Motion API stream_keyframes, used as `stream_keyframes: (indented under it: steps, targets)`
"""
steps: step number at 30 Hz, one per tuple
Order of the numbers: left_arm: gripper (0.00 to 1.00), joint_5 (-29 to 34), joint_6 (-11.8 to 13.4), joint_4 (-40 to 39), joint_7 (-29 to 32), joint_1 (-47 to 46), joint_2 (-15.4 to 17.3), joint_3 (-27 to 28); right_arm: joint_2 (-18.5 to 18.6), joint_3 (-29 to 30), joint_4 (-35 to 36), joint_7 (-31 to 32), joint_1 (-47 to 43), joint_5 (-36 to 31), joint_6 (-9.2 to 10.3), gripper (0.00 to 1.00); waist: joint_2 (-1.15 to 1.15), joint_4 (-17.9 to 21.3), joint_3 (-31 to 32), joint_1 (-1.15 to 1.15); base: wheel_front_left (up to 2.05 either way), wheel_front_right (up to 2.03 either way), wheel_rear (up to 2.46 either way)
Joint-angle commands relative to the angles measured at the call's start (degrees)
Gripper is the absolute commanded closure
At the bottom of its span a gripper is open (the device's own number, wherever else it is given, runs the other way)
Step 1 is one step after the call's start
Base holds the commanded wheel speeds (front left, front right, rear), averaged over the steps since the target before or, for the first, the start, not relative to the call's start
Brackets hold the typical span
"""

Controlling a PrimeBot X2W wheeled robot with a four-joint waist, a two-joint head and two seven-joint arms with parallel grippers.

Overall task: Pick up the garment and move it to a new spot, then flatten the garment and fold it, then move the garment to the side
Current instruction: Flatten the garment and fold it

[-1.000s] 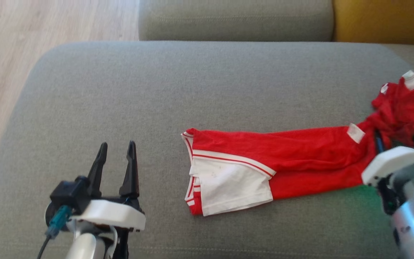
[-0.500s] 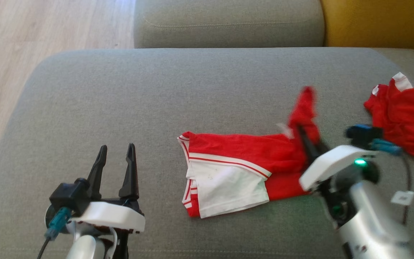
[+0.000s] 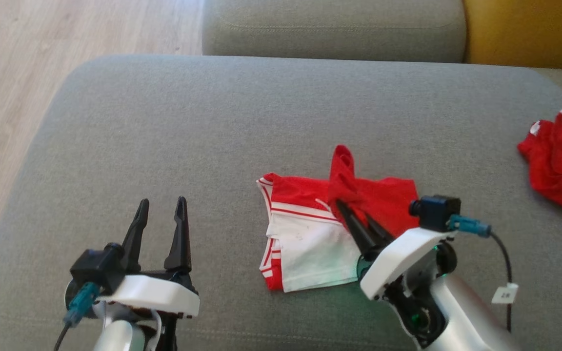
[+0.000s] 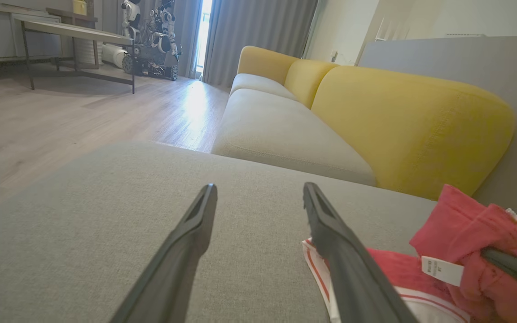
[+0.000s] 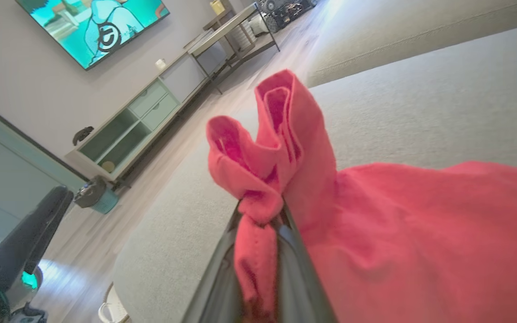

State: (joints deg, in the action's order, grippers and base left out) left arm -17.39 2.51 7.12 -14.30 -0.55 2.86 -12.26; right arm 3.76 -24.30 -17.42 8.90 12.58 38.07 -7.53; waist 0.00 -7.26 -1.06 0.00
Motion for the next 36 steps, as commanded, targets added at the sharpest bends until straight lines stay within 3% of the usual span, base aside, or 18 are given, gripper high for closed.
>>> stream_keyframes:
  steps: [1,15,17,22,27,36]
  targets:
    - [0.0,-0.33,-0.04,-1.64,-0.7,-2.46,0.02,1.42,-0.87,-2.17,0.82,-1.62,2.42,1.24,0.04,1.0,0.0,-0.69,-0.41,0.0,0.0,0.0,0.0]
    - [0.0,-0.65,0.14,-1.37,-0.7,-2.78,0.02,0.6,-0.88,-14.08,-11.11,-8.95,7.98,10.12,0.04,1.0,0.0,-2.87,-1.49,0.0,0.0,0.0,0.0]
    - [0.0,-0.68,0.18,-1.33,-0.7,-2.85,0.02,0.49,-0.88,-15.95,-12.7,-9.5,8.74,10.9,0.04,0.0,0.0,-3.01,-1.6,0.0,0.0,0.0,0.0]
    - [0.0,-0.65,0.33,-1.16,-0.7,-2.71,0.02,0.72,-0.88,-19.41,-13.27,-11.24,10.49,14.06,0.04,0.0,0.0,-2.78,-1.65,0.0,0.0,0.0,0.0]
    - [0.0,-0.57,0.39,-0.99,-0.7,-2.57,0.02,1.07,-0.88,-17.95,-14.05,-14.9,12.82,14.19,0.04,0.0,0.0,-2.0,-1.46,0.0,0.0,0.0,0.0]
    - [0.0,-0.71,0.57,-1.71,-0.7,-2.65,0.02,1.2,1.14,-6.98,-18.65,-20.58,16.18,0.14,0.04,0.0,0.0,-0.53,-0.98,0.0,0.0,0.0,0.0]
